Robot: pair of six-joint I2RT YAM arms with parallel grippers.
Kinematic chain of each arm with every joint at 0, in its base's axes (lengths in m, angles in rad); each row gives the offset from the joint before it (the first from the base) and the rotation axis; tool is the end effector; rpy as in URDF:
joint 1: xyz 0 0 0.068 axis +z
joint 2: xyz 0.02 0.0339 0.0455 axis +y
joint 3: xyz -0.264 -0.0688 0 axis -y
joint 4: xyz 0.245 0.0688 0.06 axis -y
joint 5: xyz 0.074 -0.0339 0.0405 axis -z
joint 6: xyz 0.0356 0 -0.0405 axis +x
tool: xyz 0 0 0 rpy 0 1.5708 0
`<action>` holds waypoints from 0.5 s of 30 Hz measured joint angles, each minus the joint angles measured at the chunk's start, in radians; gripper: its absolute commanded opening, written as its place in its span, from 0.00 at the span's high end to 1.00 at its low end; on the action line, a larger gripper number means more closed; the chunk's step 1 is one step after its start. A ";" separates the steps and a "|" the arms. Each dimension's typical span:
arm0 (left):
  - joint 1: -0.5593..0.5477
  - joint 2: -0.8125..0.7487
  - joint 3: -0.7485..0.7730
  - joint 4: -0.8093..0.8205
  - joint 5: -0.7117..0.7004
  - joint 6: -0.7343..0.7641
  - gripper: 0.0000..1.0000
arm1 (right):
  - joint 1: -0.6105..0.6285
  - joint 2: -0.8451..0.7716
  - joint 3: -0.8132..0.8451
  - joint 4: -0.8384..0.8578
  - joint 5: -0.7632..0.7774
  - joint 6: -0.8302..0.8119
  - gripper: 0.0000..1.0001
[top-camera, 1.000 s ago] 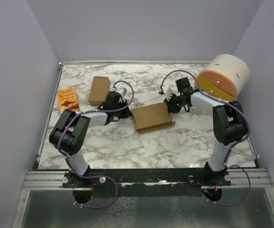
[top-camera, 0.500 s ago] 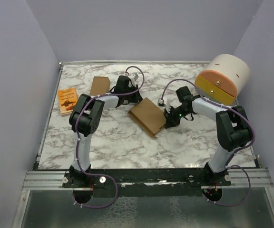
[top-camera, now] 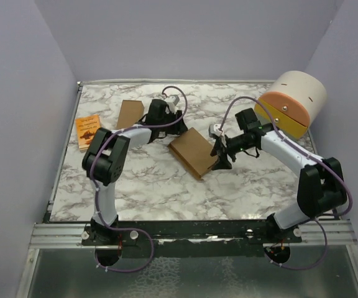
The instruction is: Fold the paper box
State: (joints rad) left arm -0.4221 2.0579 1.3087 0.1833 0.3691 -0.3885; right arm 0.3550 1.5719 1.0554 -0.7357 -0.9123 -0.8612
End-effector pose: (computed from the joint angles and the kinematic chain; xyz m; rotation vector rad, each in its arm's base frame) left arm 0.4092 -0.1978 0.1664 0.2636 2.2046 -0.8574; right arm 0.2649 0.1282 0.2177 -1.5375 1.8752 1.0511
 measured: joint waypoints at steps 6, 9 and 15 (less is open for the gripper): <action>0.013 -0.403 -0.418 0.271 -0.026 0.079 0.45 | 0.000 -0.127 -0.021 0.039 -0.173 -0.196 0.00; 0.005 -0.583 -0.663 0.576 0.016 0.105 0.43 | 0.000 -0.092 -0.003 -0.007 -0.233 -0.362 0.00; -0.143 -0.644 -0.985 0.907 0.066 0.196 0.43 | 0.003 -0.004 -0.032 -0.021 -0.209 -0.529 0.00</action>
State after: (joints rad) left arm -0.5648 1.4143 0.3241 1.0901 0.4351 -0.1928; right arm 0.3576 1.5677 1.0229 -0.7563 -1.1213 -1.3903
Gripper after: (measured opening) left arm 0.569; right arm 0.995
